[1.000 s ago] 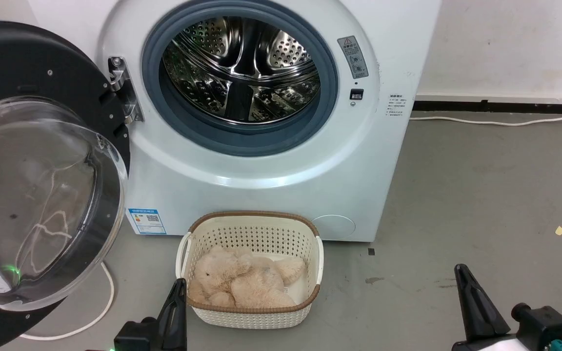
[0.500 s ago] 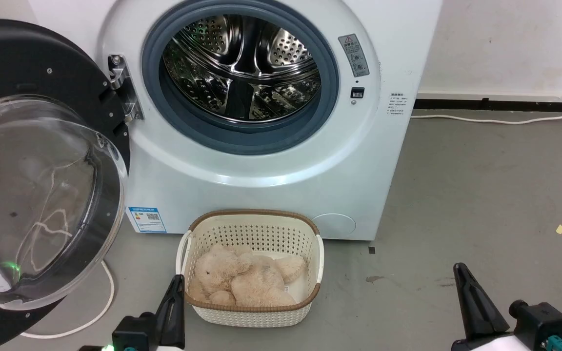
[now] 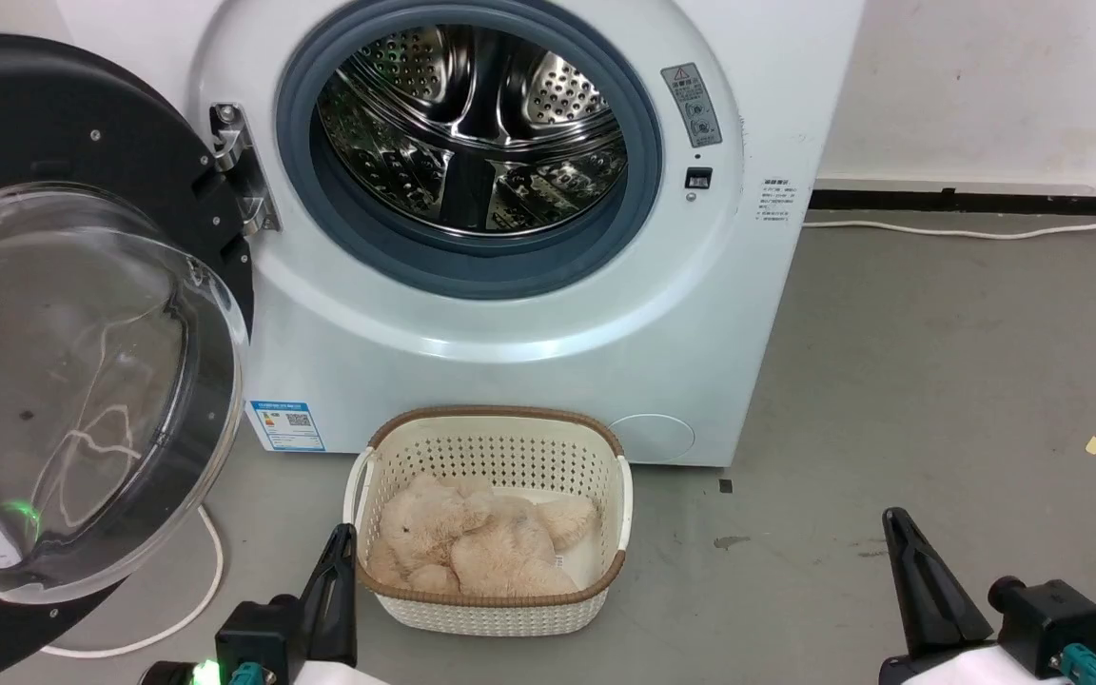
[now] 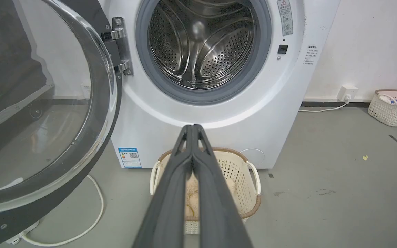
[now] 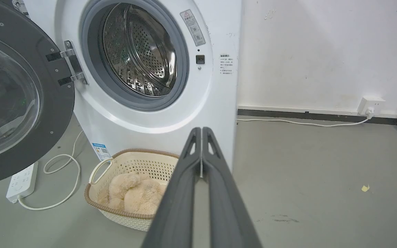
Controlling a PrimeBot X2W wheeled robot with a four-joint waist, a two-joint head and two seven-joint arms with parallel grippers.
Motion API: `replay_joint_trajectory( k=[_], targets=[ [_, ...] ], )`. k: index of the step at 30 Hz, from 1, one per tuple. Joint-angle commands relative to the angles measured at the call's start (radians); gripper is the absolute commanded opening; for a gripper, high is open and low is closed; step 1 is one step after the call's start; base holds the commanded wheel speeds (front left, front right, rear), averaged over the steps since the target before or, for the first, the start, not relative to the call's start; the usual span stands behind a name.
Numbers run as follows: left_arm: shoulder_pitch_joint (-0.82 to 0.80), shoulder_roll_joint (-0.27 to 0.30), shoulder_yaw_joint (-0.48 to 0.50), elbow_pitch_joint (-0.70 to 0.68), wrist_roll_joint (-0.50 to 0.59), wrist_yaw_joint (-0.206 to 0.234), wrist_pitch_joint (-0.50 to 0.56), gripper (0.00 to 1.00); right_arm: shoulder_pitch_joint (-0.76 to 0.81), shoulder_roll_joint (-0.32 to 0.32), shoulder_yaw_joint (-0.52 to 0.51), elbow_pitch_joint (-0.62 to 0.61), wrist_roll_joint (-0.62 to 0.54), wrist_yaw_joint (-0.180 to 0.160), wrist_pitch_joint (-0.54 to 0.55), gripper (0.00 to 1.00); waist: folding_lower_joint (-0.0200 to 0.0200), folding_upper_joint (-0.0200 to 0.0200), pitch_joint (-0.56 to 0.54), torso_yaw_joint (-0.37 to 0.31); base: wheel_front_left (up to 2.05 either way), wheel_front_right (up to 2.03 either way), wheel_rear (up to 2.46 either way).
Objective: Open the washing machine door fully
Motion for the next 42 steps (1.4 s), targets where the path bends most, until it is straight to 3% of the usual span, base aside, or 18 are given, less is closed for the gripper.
replay_joint_trajectory(
  k=[1,42],
  targets=[
    [-0.012,-0.005,0.009,-0.005,0.010,-0.004,0.005,0.00,-0.015,0.001,-0.002,-0.005,-0.012,0.000,0.007,0.00,0.0000,0.0000,0.000,0.000,0.00,0.00,0.00],
    [-0.037,-0.054,0.106,-0.033,0.099,-0.072,0.089,0.00,-0.049,0.003,-0.008,-0.018,-0.067,0.001,0.079,0.00,0.0000,0.0000,0.014,0.004,0.00,0.00,0.00]
  ],
)
